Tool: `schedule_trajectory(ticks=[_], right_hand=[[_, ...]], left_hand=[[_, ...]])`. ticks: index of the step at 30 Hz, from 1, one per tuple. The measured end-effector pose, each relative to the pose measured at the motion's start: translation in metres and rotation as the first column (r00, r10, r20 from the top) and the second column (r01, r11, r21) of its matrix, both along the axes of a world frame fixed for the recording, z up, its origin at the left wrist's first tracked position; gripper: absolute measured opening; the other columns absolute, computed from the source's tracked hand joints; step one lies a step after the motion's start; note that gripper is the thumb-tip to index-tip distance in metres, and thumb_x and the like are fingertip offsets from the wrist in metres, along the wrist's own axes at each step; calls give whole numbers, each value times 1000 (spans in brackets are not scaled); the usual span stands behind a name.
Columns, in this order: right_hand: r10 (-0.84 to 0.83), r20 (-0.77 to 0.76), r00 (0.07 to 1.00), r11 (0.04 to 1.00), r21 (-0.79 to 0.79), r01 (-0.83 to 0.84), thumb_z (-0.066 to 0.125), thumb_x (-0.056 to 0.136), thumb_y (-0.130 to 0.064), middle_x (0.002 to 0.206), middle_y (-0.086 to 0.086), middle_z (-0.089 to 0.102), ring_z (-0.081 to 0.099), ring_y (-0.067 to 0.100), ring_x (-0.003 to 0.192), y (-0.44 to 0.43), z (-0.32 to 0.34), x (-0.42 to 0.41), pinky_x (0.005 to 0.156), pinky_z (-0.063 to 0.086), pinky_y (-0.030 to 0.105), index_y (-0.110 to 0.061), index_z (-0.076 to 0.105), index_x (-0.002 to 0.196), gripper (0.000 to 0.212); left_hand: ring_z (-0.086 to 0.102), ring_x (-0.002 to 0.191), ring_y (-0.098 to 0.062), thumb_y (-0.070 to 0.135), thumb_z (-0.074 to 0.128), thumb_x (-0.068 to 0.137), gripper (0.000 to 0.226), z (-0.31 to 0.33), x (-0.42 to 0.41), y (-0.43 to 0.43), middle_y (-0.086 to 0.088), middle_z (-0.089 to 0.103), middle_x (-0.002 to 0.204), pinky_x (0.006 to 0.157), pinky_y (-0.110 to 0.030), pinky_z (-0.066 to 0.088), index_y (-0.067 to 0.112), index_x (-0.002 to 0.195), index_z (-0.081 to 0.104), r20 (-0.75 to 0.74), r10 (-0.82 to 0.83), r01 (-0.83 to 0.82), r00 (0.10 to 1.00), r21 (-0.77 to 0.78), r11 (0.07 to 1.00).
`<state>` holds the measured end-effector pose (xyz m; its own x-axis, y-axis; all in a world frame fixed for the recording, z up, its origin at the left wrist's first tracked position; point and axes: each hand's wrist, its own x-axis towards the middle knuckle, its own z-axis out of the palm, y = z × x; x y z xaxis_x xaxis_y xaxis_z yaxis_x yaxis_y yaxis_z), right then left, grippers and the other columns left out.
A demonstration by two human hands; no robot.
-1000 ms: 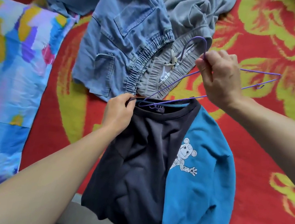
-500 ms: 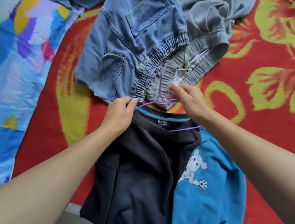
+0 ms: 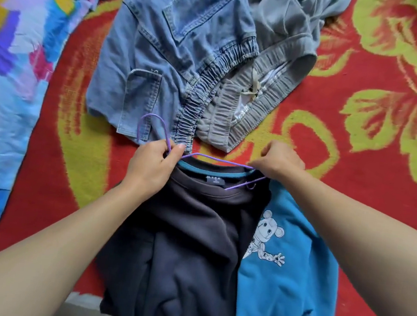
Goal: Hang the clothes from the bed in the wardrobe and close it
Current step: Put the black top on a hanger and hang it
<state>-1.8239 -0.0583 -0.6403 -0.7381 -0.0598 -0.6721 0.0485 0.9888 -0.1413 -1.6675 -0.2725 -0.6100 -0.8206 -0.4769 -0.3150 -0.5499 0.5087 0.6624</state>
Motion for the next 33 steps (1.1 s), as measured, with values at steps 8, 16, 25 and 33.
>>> schedule_trajectory(ticks=[8,16,25,33], right_hand=[[120,5,993,991,61,-120,61,70,-10,91,16,69,63,33,84,55,12,-6,66,45,30,-15,68,82,14],[213,68,975,977,-33,-212,52,69,0,70,17,62,59,34,70,71,43,-1,55,40,30,-7,68,80,21],[-630,298,717,630,-344,696,56,83,3,71,6,53,46,15,55,80,49,-10,46,43,19,-7,67,83,15],[-667,202,718,644,-329,691,59,69,-4,70,8,56,51,18,61,75,56,-16,54,42,31,-6,70,80,15]], left_hand=[[52,57,-25,47,48,86,36,8,6,2,-4,56,56,62,-41,43,16,71,60,-100,77,-78,992,-10,997],[39,63,-14,44,50,87,42,14,-10,17,-7,48,64,61,-39,38,7,71,59,-172,258,-224,951,196,955],[29,54,-6,32,47,90,42,42,-12,32,6,32,55,55,-28,26,11,56,35,-207,-15,49,978,160,986],[26,53,-9,30,47,90,41,51,-3,45,4,26,54,55,-36,26,17,55,28,-249,-21,67,968,176,982]])
